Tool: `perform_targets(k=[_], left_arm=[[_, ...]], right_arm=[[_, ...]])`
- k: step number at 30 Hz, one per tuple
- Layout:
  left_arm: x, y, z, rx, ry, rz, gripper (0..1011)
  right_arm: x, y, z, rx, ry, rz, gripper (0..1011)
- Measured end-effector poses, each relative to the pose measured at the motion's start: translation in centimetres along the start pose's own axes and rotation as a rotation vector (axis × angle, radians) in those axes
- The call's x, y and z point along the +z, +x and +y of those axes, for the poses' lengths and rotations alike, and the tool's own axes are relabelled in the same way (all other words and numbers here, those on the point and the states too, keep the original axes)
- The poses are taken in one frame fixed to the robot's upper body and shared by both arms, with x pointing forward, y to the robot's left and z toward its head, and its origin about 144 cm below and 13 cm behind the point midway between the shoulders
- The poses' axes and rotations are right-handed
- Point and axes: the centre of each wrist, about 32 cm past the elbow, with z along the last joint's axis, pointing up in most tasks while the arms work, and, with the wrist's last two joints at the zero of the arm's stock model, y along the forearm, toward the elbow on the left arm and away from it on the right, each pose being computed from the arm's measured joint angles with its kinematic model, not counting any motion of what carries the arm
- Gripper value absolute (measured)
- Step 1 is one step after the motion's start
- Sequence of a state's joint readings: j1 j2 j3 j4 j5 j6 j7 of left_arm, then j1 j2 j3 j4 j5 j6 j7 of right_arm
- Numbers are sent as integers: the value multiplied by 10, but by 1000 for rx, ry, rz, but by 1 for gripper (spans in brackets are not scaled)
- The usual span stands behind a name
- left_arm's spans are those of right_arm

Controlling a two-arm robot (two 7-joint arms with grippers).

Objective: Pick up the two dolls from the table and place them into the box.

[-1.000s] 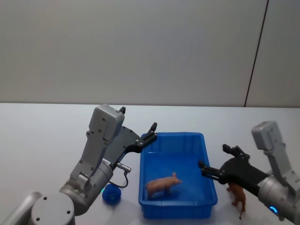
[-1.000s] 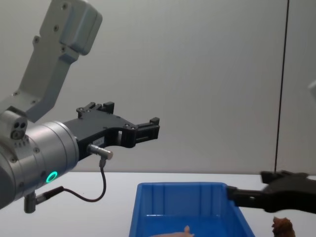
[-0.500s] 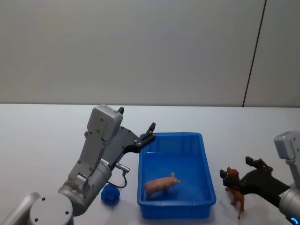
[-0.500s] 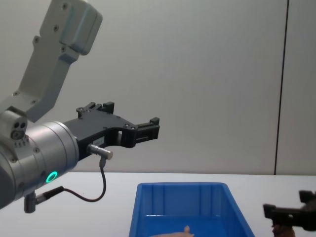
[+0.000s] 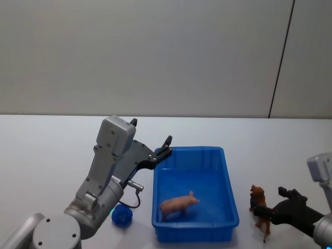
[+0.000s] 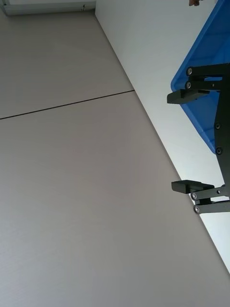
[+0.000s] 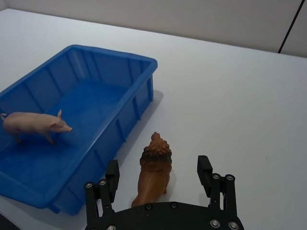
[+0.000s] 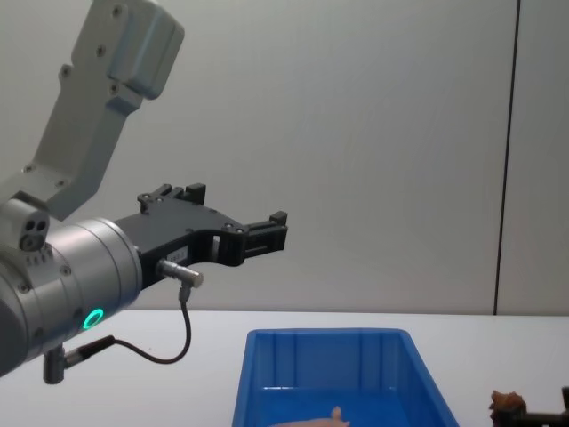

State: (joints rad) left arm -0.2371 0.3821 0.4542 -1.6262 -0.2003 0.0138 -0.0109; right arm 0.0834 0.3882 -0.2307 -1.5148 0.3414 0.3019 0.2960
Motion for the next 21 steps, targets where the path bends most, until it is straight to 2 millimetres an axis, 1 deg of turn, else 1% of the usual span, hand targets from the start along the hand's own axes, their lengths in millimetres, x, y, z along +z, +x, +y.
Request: perform_targets(k=[8, 14, 16, 17, 19, 20, 21], left_arm=[[0, 0, 0, 0, 0, 0, 1001], [0, 0, 0, 0, 0, 0, 1001], [0, 0, 0, 0, 0, 0, 1001], [0, 0, 0, 0, 0, 0, 1001], [0, 0, 0, 0, 0, 0, 1001], [0, 0, 0, 0, 0, 0, 1001], [0, 0, 0, 0, 0, 0, 1001]], right_arm=[[-3, 0, 7, 16, -35, 24, 997], [-3, 0, 12, 33, -58, 52, 857], [-3, 1, 14, 35, -65, 62, 831], [-3, 1, 15, 36, -68, 65, 770], [-2, 1, 17, 37, -74, 75, 734], [-2, 1, 18, 37, -76, 79, 704], [-2, 1, 18, 36, -78, 82, 652]])
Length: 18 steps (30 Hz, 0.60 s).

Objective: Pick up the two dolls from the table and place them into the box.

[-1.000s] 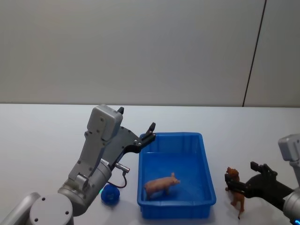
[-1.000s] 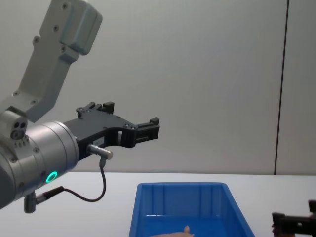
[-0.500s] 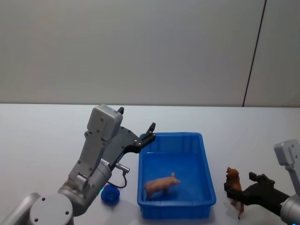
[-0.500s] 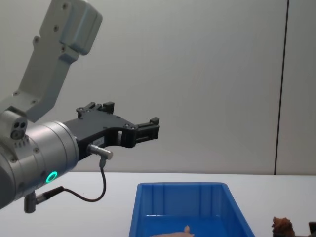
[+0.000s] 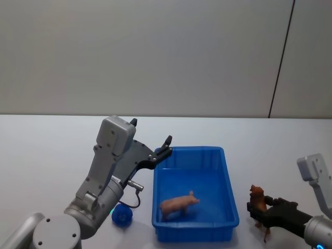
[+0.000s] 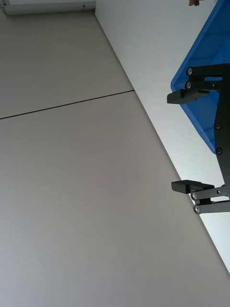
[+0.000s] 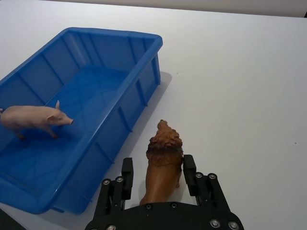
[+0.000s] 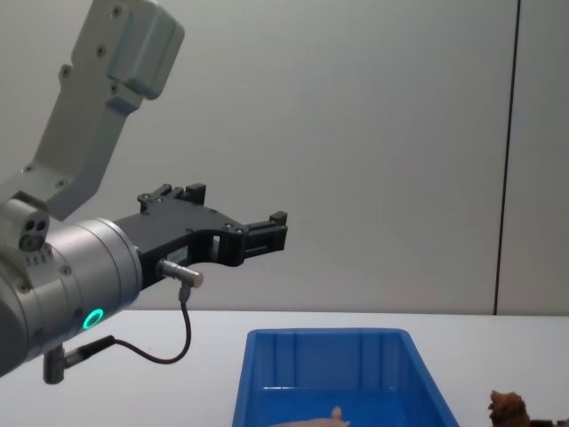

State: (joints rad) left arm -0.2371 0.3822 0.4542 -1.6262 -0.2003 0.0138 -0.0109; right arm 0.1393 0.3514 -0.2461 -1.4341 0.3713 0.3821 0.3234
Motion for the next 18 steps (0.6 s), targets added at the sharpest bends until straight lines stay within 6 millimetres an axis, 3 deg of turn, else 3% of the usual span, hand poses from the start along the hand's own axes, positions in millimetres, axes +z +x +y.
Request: perform_targets(k=[6, 8, 18], left_arm=[[0, 0, 0, 0, 0, 0, 1001], [0, 0, 0, 0, 0, 0, 1001], [0, 0, 0, 0, 0, 0, 1001]], right_arm=[[2, 1, 4, -11, -6, 15, 503], [4, 1, 5, -16, -4, 17, 407], [9, 0, 7, -37, 29, 5, 390]])
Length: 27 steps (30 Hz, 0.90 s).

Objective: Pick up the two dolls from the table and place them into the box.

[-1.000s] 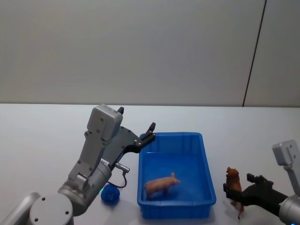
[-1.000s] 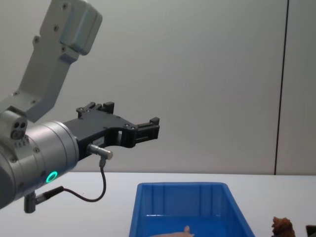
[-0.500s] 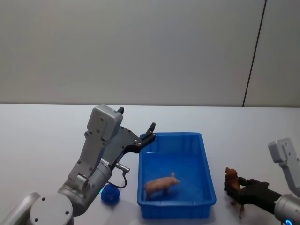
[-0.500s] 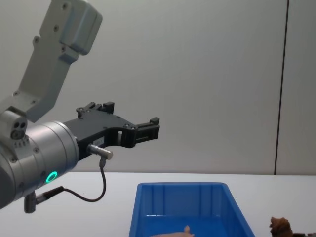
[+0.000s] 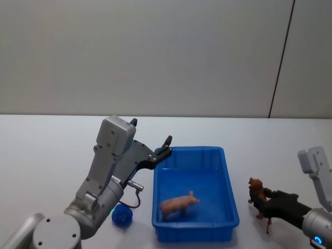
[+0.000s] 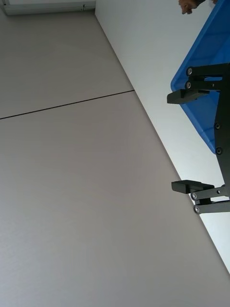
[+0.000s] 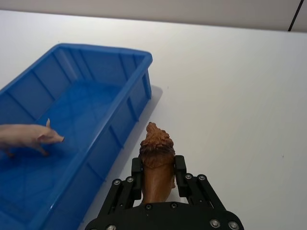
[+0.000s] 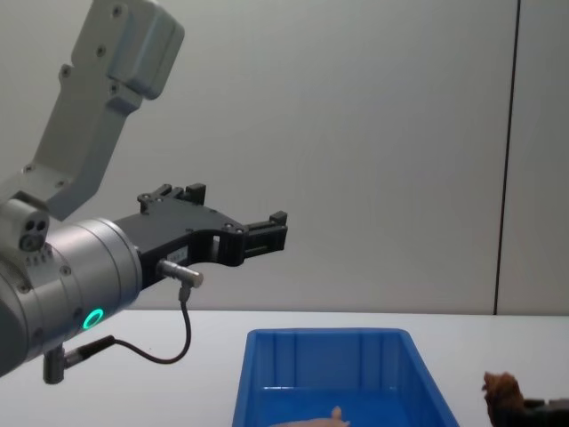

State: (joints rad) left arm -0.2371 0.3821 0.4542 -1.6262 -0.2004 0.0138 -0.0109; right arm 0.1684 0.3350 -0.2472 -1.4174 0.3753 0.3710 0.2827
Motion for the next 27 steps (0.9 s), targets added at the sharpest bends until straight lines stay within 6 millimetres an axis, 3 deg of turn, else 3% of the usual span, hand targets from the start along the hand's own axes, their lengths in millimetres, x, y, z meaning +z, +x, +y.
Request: perform_targets(k=[12, 27], left_arm=[[0, 0, 0, 0, 0, 0, 1001], [0, 0, 0, 0, 0, 0, 1001]], right_arm=[[15, -5, -4, -10, 114, -57, 390], [51, -24, 3, 102, 238, -153, 390]])
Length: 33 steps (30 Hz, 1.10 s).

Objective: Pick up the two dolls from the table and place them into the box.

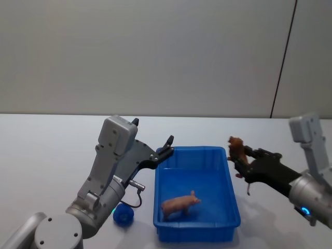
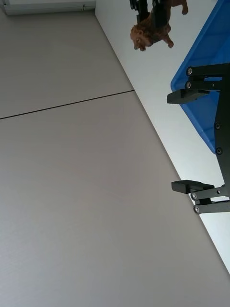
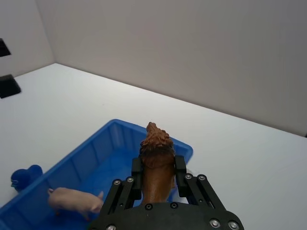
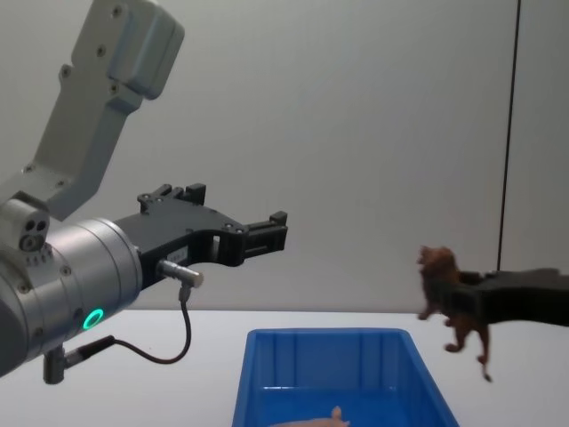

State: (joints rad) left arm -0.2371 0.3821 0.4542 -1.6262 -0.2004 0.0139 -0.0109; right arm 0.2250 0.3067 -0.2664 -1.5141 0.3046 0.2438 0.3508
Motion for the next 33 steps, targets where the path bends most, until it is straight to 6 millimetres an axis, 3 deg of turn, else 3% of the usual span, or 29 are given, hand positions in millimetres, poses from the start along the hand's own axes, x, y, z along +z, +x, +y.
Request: perform_targets(k=[9, 20, 27, 33], left_arm=[[0, 0, 0, 0, 0, 0, 1001], [0, 0, 0, 0, 0, 0, 1001], [0, 0, 0, 0, 0, 0, 1001], [0, 0, 0, 0, 0, 0, 1001]], right_arm=[[2, -12, 23, 60, -35, -7, 392], [-6, -21, 43, 94, -80, -14, 747], [-7, -19, 44, 89, -68, -22, 957], [-8, -11, 37, 69, -50, -25, 1001]])
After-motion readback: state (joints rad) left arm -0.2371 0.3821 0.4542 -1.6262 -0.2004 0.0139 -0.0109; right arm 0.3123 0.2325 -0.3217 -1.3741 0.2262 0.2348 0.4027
